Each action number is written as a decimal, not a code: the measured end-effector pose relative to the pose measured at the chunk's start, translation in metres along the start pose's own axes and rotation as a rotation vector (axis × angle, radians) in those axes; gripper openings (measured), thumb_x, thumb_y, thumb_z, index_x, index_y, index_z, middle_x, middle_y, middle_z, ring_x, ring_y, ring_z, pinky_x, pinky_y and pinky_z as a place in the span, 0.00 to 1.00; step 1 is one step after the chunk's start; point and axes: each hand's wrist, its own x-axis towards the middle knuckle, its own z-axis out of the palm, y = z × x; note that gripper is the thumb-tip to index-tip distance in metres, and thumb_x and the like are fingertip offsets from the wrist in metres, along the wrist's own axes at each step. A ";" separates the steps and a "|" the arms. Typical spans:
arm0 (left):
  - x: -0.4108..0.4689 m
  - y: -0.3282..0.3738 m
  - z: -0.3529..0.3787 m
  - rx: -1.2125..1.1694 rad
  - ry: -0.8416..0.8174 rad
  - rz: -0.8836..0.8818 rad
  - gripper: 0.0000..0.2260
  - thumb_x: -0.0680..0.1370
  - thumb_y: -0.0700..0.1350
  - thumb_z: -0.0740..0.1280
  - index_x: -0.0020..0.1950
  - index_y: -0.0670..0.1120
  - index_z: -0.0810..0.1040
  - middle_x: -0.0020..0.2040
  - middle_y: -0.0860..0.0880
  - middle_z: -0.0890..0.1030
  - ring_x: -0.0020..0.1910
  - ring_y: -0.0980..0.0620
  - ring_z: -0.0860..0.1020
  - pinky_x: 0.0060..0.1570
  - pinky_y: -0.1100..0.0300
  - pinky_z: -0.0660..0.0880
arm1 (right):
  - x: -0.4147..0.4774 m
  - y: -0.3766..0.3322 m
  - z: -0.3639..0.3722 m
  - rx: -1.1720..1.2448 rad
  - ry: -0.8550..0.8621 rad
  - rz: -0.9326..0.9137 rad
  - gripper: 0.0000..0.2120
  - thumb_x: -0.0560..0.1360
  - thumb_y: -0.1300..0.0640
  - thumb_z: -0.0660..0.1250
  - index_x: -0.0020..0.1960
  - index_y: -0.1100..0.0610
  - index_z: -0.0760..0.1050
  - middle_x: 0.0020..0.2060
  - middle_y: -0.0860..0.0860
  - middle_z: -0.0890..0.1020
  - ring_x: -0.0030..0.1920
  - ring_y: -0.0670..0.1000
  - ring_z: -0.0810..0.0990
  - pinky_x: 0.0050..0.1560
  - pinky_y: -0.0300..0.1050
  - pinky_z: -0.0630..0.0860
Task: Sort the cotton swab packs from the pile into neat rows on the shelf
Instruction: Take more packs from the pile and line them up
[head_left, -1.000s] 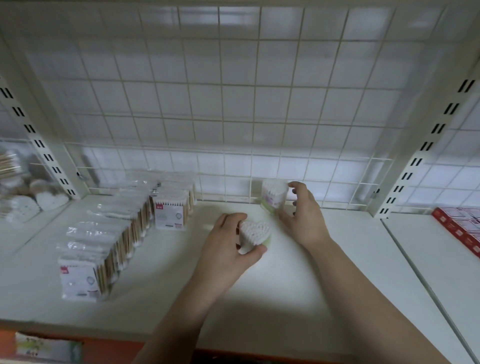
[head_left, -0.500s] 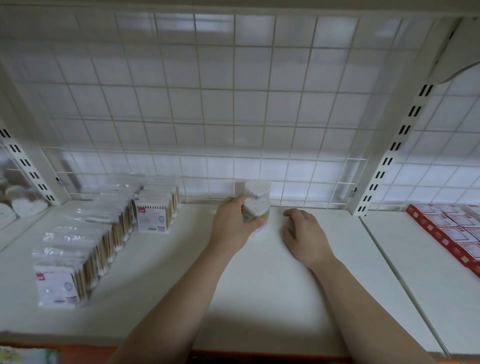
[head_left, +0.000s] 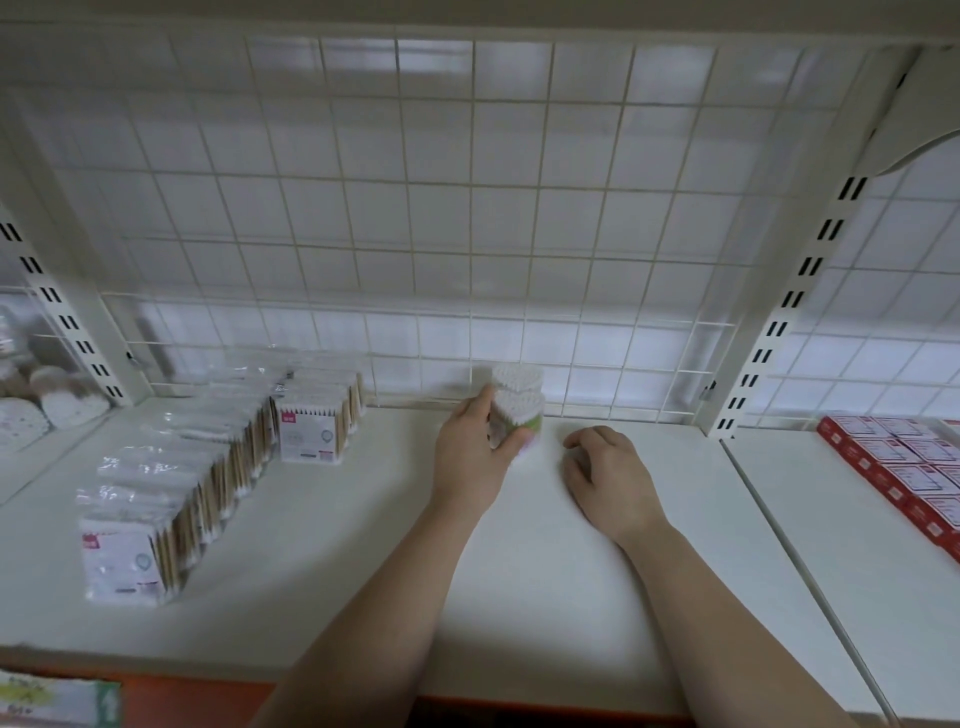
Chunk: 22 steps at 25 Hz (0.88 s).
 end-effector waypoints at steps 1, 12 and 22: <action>0.000 -0.001 0.001 -0.003 0.001 -0.006 0.25 0.66 0.61 0.67 0.59 0.49 0.75 0.50 0.52 0.80 0.49 0.51 0.79 0.46 0.50 0.78 | 0.000 0.000 0.000 0.001 -0.001 0.003 0.10 0.74 0.62 0.62 0.54 0.61 0.76 0.50 0.54 0.78 0.55 0.56 0.73 0.47 0.41 0.69; -0.004 0.014 -0.013 0.153 -0.073 0.013 0.35 0.71 0.55 0.72 0.72 0.41 0.65 0.62 0.47 0.72 0.62 0.50 0.70 0.58 0.66 0.65 | 0.001 -0.017 -0.009 0.109 0.099 0.044 0.19 0.74 0.66 0.61 0.65 0.61 0.69 0.59 0.56 0.75 0.62 0.56 0.70 0.56 0.35 0.63; -0.031 0.034 -0.109 0.779 0.179 0.288 0.21 0.75 0.55 0.56 0.60 0.45 0.77 0.55 0.47 0.79 0.59 0.44 0.76 0.54 0.49 0.72 | 0.018 -0.110 -0.021 0.234 0.201 -0.302 0.14 0.75 0.62 0.63 0.61 0.58 0.72 0.56 0.52 0.76 0.58 0.53 0.72 0.57 0.33 0.62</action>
